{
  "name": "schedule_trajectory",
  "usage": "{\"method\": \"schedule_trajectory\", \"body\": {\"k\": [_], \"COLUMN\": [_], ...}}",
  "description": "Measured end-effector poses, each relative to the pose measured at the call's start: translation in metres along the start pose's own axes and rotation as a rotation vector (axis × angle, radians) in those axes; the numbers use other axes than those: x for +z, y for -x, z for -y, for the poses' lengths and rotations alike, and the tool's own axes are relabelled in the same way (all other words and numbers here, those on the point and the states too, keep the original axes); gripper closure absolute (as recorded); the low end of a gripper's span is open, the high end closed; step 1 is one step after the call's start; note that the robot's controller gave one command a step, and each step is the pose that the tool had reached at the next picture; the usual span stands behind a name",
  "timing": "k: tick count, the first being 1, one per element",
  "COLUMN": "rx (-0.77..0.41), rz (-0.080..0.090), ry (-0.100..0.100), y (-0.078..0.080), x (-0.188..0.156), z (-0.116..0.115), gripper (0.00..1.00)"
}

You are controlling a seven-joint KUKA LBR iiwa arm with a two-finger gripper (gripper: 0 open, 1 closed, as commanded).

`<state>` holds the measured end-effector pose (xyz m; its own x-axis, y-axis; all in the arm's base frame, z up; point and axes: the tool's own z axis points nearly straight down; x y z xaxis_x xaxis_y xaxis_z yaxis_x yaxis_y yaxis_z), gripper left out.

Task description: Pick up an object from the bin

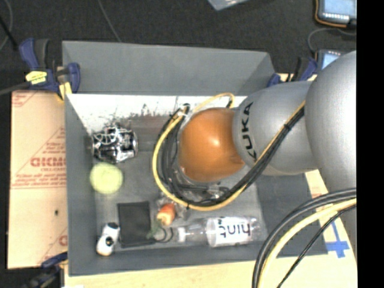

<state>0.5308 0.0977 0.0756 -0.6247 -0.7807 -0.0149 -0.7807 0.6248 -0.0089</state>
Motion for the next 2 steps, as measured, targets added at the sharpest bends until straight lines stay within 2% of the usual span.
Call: {"method": "schedule_trajectory", "body": {"k": [1,2], "rx": [0.001,-0.027], "rz": [0.000,0.004], "ry": [0.000,-0.002], "y": [0.000,-0.009], "x": [0.000,-0.156], "z": [0.000,0.001], "gripper": [1.00,1.00]}}
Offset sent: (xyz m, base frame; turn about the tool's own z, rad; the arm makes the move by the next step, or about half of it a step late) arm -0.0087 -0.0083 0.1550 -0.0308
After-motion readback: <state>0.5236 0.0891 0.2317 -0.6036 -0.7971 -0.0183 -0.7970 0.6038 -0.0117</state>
